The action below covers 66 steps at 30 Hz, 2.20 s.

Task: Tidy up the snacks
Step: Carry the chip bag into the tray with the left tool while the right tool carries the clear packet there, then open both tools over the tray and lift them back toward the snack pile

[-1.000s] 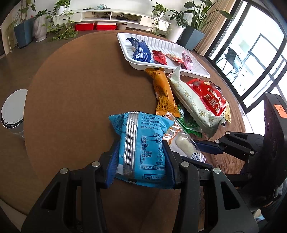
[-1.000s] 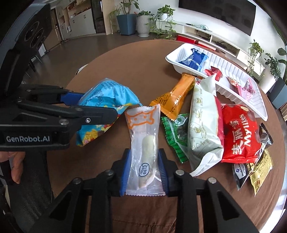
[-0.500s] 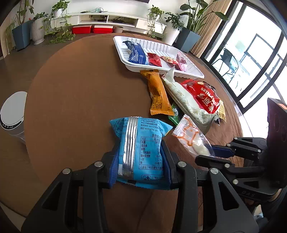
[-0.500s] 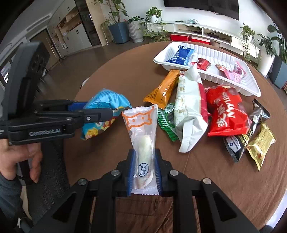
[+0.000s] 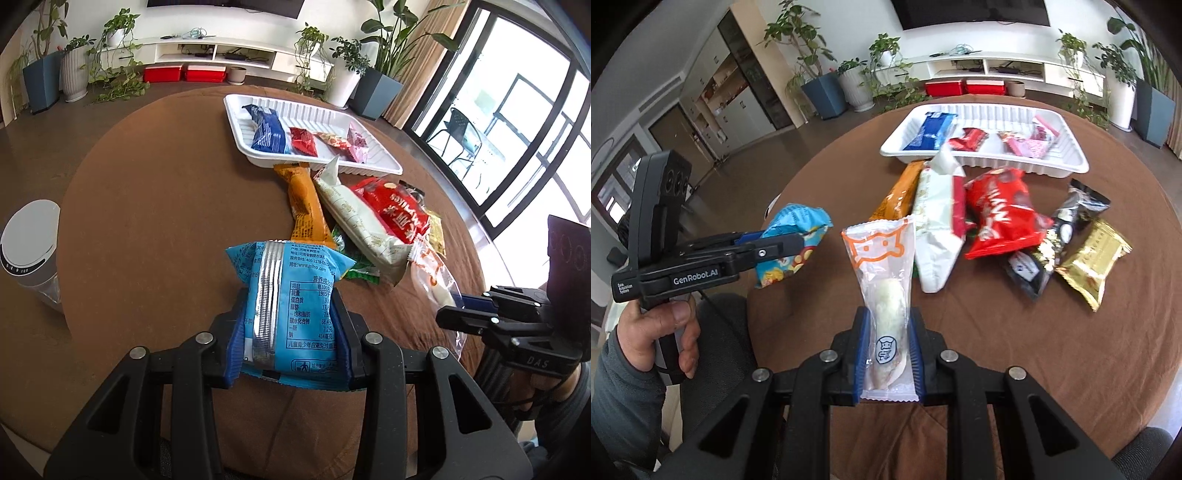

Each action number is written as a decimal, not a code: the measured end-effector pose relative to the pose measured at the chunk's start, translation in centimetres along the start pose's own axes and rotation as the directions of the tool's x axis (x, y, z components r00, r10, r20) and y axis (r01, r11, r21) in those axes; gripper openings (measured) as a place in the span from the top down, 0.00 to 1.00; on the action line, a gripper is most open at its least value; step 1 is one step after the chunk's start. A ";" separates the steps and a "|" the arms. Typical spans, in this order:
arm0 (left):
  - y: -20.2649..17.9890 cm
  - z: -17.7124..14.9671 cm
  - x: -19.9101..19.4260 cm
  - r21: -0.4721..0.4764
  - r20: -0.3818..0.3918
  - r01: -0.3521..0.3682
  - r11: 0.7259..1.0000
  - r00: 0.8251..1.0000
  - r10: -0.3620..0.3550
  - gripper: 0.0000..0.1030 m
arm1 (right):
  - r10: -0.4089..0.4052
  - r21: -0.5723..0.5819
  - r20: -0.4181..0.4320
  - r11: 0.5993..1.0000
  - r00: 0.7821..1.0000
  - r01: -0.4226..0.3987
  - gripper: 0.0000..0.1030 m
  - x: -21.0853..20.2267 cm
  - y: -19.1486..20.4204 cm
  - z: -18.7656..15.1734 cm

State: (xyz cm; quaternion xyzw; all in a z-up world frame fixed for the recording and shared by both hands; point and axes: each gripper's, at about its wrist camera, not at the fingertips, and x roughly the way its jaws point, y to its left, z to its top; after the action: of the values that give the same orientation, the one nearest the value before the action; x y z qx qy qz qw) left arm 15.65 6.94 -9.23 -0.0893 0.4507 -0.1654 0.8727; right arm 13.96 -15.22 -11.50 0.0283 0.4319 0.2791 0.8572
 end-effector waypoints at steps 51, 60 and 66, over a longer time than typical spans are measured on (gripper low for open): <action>-4.7 24.6 19.3 0.137 -0.093 -0.048 0.989 0.994 0.061 0.62 | -0.154 0.107 -0.018 0.982 0.988 0.155 0.78 8.8 -14.9 22.2; -4.2 24.9 22.4 0.126 -0.095 -0.088 0.988 0.990 0.101 0.48 | -0.178 0.085 -0.075 0.979 0.981 0.184 0.73 11.3 -14.8 21.9; -3.7 24.5 21.8 0.125 -0.074 -0.081 0.989 0.993 0.091 0.34 | -0.189 0.089 -0.059 0.977 0.980 0.194 0.71 10.6 -14.8 21.6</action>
State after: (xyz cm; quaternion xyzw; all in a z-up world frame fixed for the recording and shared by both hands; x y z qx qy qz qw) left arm 46.62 -4.39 -10.42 -0.0098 0.4777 -0.1581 0.8641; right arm 42.02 -18.14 -9.95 0.0199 0.4666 0.1752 0.8667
